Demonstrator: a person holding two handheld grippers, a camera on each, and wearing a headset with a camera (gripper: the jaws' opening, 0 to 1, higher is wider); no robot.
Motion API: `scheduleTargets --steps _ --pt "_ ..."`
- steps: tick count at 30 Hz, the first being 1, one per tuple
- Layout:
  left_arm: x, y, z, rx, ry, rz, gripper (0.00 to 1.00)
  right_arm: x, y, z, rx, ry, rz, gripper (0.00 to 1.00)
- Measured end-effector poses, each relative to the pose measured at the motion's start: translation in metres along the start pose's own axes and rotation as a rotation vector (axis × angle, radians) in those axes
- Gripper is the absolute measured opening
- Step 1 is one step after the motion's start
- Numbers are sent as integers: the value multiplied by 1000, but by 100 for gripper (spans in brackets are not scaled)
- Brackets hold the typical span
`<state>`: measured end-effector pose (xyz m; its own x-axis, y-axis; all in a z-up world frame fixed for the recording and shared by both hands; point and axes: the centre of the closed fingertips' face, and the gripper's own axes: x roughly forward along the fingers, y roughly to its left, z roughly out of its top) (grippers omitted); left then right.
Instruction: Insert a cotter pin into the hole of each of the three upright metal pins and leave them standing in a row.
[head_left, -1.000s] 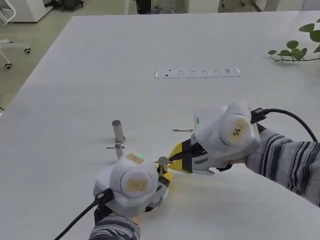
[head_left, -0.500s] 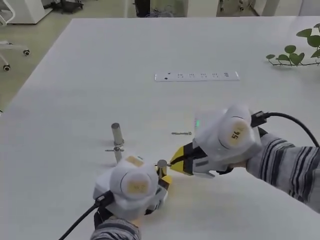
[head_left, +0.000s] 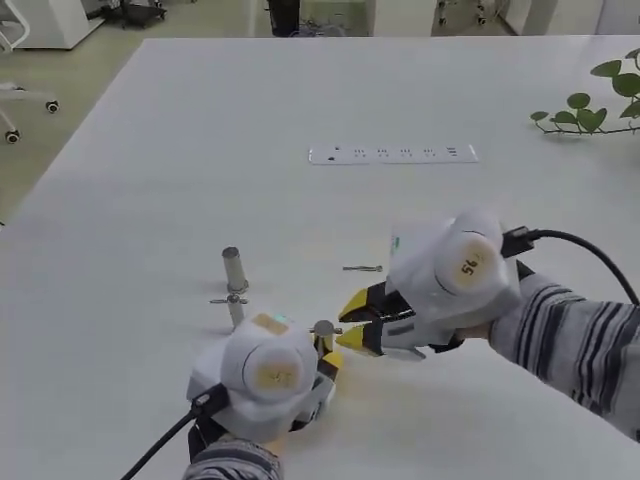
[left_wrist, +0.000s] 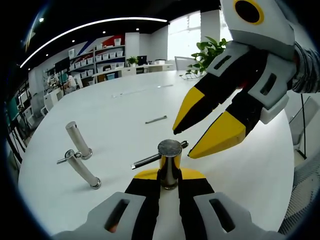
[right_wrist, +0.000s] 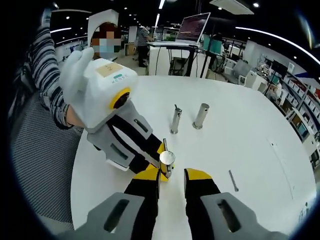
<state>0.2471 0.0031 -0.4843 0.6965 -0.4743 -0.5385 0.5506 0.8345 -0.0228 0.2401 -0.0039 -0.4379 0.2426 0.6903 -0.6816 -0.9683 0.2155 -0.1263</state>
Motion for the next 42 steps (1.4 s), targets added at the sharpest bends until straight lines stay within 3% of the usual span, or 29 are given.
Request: scheduleTargets --steps 3,9,13,17,23,32,42 --pt "0 0 1 10 8 -8 9 -4 -4 -5 53 -9 -22 19" --pt "2 2 3 16 -3 -16 9 -13 -7 -18 146 -21 -48 19" --pt "4 9 12 19 -18 -9 9 -17 -9 -24 187 -23 -67 19" --pt "8 17 16 23 -8 4 9 -18 -11 -28 232 -31 -77 20" --pt "13 29 17 14 0 22 9 -18 -12 -29 253 -38 -86 21" --pt "17 35 13 3 20 28 9 -17 -12 -30 262 -32 -84 21" --pt "18 32 12 -1 22 29 9 -16 -12 -29 268 -28 -83 22"
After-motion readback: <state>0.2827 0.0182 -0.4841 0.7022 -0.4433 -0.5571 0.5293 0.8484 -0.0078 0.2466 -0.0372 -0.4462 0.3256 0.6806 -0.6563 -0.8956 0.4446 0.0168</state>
